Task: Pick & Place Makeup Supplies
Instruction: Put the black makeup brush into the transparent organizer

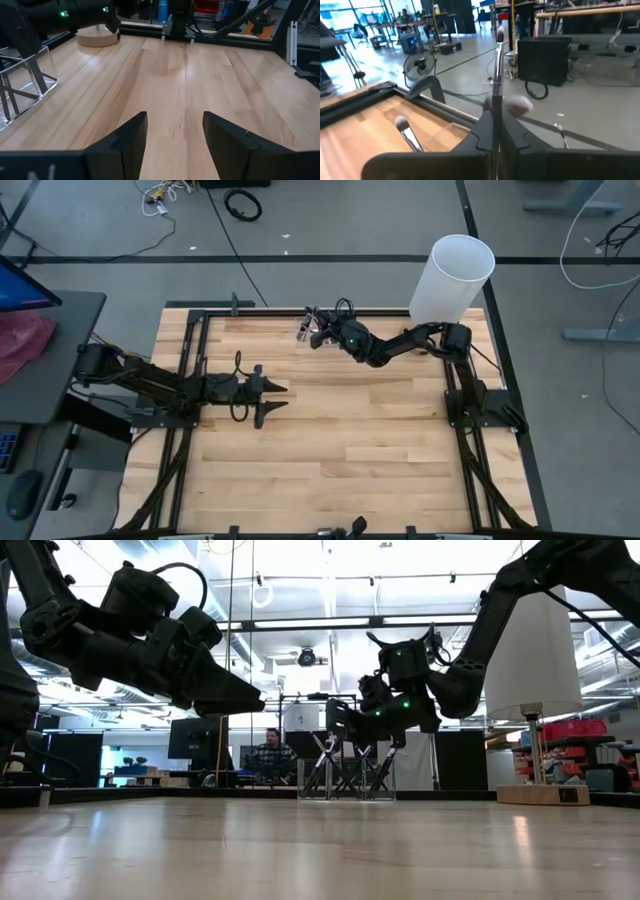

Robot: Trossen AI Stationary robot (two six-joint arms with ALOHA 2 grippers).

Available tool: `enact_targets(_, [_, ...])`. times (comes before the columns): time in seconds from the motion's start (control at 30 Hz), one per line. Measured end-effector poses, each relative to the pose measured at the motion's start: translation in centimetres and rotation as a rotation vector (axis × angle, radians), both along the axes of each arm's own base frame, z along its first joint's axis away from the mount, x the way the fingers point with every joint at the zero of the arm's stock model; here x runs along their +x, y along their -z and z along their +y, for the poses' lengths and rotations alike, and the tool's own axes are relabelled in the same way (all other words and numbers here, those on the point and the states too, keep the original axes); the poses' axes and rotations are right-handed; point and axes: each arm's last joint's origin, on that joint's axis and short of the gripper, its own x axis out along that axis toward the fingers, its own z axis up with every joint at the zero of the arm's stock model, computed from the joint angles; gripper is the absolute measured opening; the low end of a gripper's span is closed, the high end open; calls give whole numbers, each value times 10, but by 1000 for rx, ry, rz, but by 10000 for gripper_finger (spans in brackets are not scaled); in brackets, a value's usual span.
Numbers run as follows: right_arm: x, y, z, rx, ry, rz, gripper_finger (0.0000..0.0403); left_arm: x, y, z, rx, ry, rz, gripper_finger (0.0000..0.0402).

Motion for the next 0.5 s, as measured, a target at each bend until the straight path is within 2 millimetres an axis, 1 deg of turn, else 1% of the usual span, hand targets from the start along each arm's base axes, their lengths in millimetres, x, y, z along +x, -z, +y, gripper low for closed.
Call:
enact_targets(0.3, [-1,3,-1,22,-15,16,20,0,0,0,1,-1,0,197])
enact_targets(0.5, [-1,5,-2,58,-7,8,37,0,0,0,0,-1,0,197])
